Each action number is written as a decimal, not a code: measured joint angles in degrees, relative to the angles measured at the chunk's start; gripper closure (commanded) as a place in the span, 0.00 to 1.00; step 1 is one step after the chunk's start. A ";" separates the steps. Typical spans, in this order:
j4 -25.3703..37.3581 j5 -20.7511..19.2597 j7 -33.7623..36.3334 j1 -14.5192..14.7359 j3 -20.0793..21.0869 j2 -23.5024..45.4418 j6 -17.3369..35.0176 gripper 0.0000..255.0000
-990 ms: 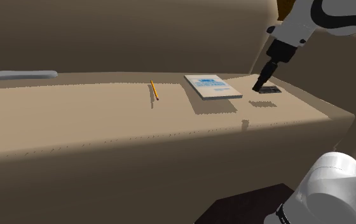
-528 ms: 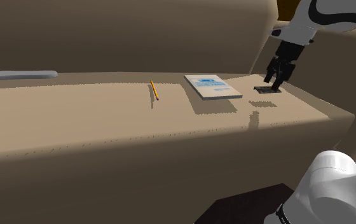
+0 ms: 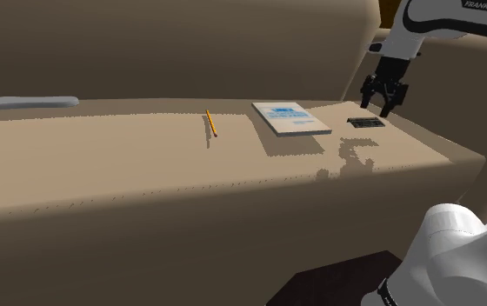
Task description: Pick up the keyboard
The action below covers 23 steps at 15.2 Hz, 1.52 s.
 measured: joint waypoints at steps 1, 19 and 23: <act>-0.71 -0.19 -0.21 0.00 -0.11 -0.16 0.53 0.00; -4.53 -0.92 -0.28 -0.38 -0.54 -1.15 3.56 1.00; -1.02 -0.30 -0.52 0.05 -0.25 -0.13 0.87 1.00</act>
